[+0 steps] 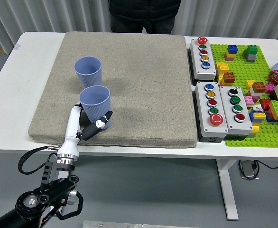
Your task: Pick cup pour cup place
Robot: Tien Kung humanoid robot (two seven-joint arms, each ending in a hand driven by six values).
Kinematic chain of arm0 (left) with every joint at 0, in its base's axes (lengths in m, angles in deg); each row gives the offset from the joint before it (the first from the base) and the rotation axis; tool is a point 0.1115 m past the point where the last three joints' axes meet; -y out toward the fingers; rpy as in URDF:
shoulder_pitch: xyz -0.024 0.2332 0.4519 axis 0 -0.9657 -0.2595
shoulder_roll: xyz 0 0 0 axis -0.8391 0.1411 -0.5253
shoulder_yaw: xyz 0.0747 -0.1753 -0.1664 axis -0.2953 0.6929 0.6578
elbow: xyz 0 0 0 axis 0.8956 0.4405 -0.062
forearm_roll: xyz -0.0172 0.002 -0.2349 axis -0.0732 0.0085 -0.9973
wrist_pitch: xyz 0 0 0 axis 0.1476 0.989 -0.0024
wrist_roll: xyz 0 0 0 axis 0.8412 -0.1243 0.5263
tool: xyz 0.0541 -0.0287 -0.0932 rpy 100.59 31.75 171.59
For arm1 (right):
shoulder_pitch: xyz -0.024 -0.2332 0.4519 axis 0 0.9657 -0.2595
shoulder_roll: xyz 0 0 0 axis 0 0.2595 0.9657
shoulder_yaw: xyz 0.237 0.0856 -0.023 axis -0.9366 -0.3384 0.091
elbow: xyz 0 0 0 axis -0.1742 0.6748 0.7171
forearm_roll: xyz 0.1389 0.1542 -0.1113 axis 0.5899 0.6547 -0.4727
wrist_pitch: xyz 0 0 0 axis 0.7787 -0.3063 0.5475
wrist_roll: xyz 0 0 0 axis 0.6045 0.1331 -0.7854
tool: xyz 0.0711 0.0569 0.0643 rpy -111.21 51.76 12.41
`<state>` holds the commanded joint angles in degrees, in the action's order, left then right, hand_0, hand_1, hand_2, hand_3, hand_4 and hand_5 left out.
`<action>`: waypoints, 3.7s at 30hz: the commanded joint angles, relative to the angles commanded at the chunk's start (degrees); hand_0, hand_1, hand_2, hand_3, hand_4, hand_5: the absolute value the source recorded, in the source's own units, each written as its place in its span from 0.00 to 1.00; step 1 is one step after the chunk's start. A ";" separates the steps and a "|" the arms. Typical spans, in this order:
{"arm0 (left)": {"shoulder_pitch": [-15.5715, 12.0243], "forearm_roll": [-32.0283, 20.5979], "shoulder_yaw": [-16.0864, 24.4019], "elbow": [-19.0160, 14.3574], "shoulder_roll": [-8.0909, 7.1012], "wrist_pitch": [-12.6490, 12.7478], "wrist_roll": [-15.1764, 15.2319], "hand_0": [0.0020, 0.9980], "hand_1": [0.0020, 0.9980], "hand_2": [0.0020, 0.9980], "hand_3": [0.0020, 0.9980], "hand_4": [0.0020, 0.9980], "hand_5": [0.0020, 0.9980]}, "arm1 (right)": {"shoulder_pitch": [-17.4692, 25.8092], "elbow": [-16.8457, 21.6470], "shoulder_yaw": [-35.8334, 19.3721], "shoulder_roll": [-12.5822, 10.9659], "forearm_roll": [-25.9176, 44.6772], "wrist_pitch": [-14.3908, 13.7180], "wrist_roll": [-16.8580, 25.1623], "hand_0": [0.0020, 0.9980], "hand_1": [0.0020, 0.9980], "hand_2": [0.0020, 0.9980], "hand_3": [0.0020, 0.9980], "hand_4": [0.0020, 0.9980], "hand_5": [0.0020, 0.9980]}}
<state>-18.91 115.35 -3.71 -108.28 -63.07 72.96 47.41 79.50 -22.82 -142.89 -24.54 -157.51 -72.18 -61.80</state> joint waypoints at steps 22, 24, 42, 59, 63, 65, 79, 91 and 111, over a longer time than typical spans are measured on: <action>-0.63 2.16 0.09 0.16 -0.12 0.00 0.00 0.79 0.79 0.82 0.82 0.88 0.50 | 0.31 0.01 -0.10 0.03 -0.44 0.03 -0.13 0.68 0.62 0.57 0.58 0.00 0.21; -0.62 2.35 0.14 0.09 -0.12 0.00 0.00 0.79 0.79 0.82 0.82 0.88 0.50 | 0.29 0.00 -0.13 0.03 -0.44 0.04 -0.11 0.68 0.62 0.57 0.58 0.00 0.21; -0.49 3.25 0.34 -0.17 -0.26 0.00 0.00 0.80 0.80 0.84 0.85 0.91 0.51 | -0.01 -0.01 -0.05 0.02 -0.22 -0.01 -0.10 0.68 0.62 0.57 0.58 0.00 0.20; -2.02 4.10 0.67 -2.58 -1.40 0.00 0.00 0.80 0.80 0.84 0.86 0.94 0.55 | 0.14 -0.02 -0.26 0.00 -0.70 0.11 -0.19 0.68 0.62 0.57 0.58 0.00 0.19; -2.37 4.49 0.85 -3.17 -1.70 0.00 0.00 0.80 0.80 0.84 0.85 0.94 0.55 | 0.13 -0.01 -0.33 0.00 -0.79 0.14 -0.21 0.67 0.62 0.57 0.58 0.00 0.19; -2.77 4.79 0.94 -3.67 -2.12 0.00 0.00 0.80 0.80 0.84 0.85 0.94 0.55 | 0.11 -0.01 -0.37 0.01 -0.85 0.14 -0.23 0.67 0.62 0.57 0.58 0.00 0.19; -3.03 5.62 1.17 -4.02 -2.51 0.00 0.00 0.80 0.81 0.84 0.85 0.94 0.55 | -0.14 -0.02 -0.29 0.00 -0.61 0.04 -0.19 0.68 0.62 0.57 0.58 0.00 0.19; -3.28 9.82 1.54 -4.38 -2.55 0.00 -1.46 0.82 0.84 0.91 0.93 0.94 0.54 | 0.01 -0.02 -0.23 0.03 -0.67 0.01 -0.18 0.68 0.62 0.57 0.58 0.00 0.19; -3.85 12.61 2.79 -4.67 -2.77 0.00 -4.07 0.89 0.91 1.00 1.00 0.98 0.57 | 0.28 -0.03 -0.29 0.03 -1.03 0.13 -0.24 0.68 0.61 0.57 0.57 0.00 0.18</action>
<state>-22.76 127.96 -0.92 -112.95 -65.84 72.96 43.33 79.78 -22.85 -143.18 -24.51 -158.54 -72.05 -62.05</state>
